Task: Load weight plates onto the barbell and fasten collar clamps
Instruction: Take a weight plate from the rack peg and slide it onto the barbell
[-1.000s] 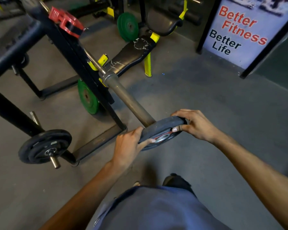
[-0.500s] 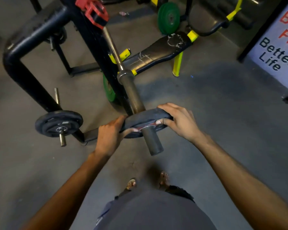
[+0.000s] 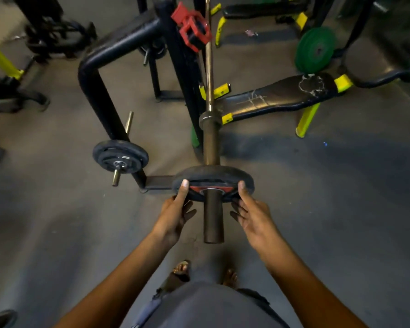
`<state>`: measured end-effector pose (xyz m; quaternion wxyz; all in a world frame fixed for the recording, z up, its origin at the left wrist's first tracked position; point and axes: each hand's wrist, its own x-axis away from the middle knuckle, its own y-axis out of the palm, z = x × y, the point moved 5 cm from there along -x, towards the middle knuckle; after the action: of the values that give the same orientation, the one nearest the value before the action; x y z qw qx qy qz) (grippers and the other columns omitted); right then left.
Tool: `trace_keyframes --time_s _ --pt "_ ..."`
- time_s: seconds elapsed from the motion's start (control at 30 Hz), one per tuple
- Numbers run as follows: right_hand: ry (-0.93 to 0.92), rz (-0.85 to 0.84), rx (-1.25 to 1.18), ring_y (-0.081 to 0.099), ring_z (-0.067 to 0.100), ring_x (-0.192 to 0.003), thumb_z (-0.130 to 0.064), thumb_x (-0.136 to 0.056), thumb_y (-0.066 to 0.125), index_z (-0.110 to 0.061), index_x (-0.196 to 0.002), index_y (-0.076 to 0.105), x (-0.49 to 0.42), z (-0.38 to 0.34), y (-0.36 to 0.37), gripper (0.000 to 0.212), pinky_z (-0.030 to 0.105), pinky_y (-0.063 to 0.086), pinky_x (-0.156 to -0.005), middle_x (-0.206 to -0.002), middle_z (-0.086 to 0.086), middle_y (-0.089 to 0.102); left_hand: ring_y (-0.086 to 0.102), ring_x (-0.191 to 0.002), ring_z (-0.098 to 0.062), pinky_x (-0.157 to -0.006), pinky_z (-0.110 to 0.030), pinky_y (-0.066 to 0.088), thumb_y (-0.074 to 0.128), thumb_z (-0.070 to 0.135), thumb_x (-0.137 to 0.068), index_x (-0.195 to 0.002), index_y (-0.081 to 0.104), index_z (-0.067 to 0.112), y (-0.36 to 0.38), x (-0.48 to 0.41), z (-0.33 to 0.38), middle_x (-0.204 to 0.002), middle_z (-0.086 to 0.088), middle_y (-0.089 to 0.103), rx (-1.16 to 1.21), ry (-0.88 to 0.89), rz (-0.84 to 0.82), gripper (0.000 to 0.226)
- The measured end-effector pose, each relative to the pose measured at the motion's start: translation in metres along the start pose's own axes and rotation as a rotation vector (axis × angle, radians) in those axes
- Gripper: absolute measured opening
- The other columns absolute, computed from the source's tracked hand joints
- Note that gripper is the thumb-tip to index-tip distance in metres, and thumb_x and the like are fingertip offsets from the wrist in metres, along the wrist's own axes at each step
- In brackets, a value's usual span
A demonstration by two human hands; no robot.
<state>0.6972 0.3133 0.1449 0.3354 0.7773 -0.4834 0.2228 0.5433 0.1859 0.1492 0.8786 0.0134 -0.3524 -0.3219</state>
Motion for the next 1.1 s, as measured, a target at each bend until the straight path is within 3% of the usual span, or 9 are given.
trace_keyframes --time_s 0.17,0.33,0.47,0.57,0.67,0.77,0.83,0.93,1.1 --pt "-0.048 -0.014 -0.024 0.070 0.025 -0.111 -0.052 -0.065 0.085 -0.009 -0.124 0.066 -0.049 -0.044 0.028 0.076 0.033 0.054 -0.076 -0.117 0.011 0.074 0.066 -0.117 -0.033 -0.102 -0.053 0.050 0.064 0.052 -0.090 -0.127 0.061 0.005 0.022 -0.044 0.040 -0.122 -0.017 0.071 0.092 0.081 -0.034 0.060" --pt "-0.029 -0.051 -0.041 0.057 0.033 -0.131 -0.044 -0.079 0.083 -0.006 -0.140 0.052 -0.092 -0.096 0.063 0.078 0.041 0.046 -0.097 -0.138 0.018 0.062 0.067 -0.115 -0.031 -0.097 -0.047 0.055 0.068 0.059 -0.084 -0.128 0.061 0.006 0.048 -0.100 0.091 -0.125 -0.018 0.069 0.121 0.100 0.002 0.069" --pt "-0.040 -0.083 -0.035 0.067 0.028 -0.099 -0.047 -0.071 0.088 -0.005 -0.136 0.053 -0.111 -0.118 0.076 0.085 0.042 0.050 -0.093 -0.116 0.018 0.068 0.069 -0.110 -0.034 -0.082 -0.046 0.061 0.077 0.061 -0.074 -0.131 0.057 0.007 0.057 -0.129 0.107 -0.122 -0.019 0.070 0.172 0.095 0.004 0.081" --pt "-0.056 -0.085 -0.019 0.061 0.036 -0.125 -0.048 -0.069 0.090 -0.006 -0.138 0.052 -0.125 -0.128 0.081 0.089 0.045 0.048 -0.101 -0.136 0.022 0.062 0.068 -0.112 -0.033 -0.085 -0.046 0.060 0.080 0.066 -0.066 -0.132 0.057 0.008 0.056 -0.145 0.113 -0.125 -0.019 0.068 0.147 0.099 -0.024 0.091" --pt "-0.075 -0.072 -0.008 0.056 0.036 -0.133 -0.051 -0.068 0.089 -0.009 -0.137 0.053 -0.132 -0.131 0.085 0.089 0.046 0.046 -0.104 -0.140 0.021 0.061 0.069 -0.110 -0.032 -0.085 -0.046 0.060 0.078 0.065 -0.070 -0.128 0.058 0.008 0.057 -0.151 0.116 -0.123 -0.017 0.070 0.137 0.082 -0.033 0.084" --pt "-0.066 -0.056 0.007 0.060 0.035 -0.128 -0.049 -0.072 0.087 -0.008 -0.137 0.054 -0.130 -0.131 0.081 0.084 0.044 0.050 -0.096 -0.138 0.020 0.062 0.069 -0.107 -0.027 -0.078 -0.041 0.060 0.071 0.063 -0.079 -0.122 0.060 0.010 0.055 -0.142 0.118 -0.117 -0.012 0.071 0.073 0.074 0.000 0.069" --pt "-0.083 -0.027 0.009 0.065 0.033 -0.119 -0.040 -0.080 0.083 -0.005 -0.134 0.056 -0.119 -0.131 0.078 0.070 0.040 0.056 -0.083 -0.130 0.021 0.065 0.067 -0.105 -0.025 -0.087 -0.043 0.058 0.069 0.063 -0.081 -0.115 0.062 0.013 0.046 -0.128 0.118 -0.116 -0.009 0.070 -0.098 0.104 0.087 0.061" --pt "-0.285 0.031 0.111 0.069 0.024 -0.092 -0.020 -0.090 0.074 -0.006 -0.119 0.063 -0.076 -0.120 0.091 0.034 0.029 0.054 -0.065 -0.104 0.013 0.071 0.064 -0.097 -0.019 -0.089 -0.039 0.053 0.067 0.059 -0.084 -0.097 0.064 0.018 0.018 -0.101 0.107 -0.102 -0.002 0.068 -0.375 0.257 0.097 0.043" --pt "-0.689 -0.103 0.543 0.069 0.008 -0.086 -0.029 -0.083 0.074 -0.022 -0.111 0.066 -0.027 -0.075 0.170 0.030 0.022 0.055 -0.072 -0.096 -0.002 0.072 0.060 -0.084 -0.010 -0.075 -0.031 0.047 0.072 0.054 -0.080 -0.098 0.064 0.020 -0.077 -0.086 0.086 -0.086 0.009 0.061 -0.621 0.348 0.062 0.039"
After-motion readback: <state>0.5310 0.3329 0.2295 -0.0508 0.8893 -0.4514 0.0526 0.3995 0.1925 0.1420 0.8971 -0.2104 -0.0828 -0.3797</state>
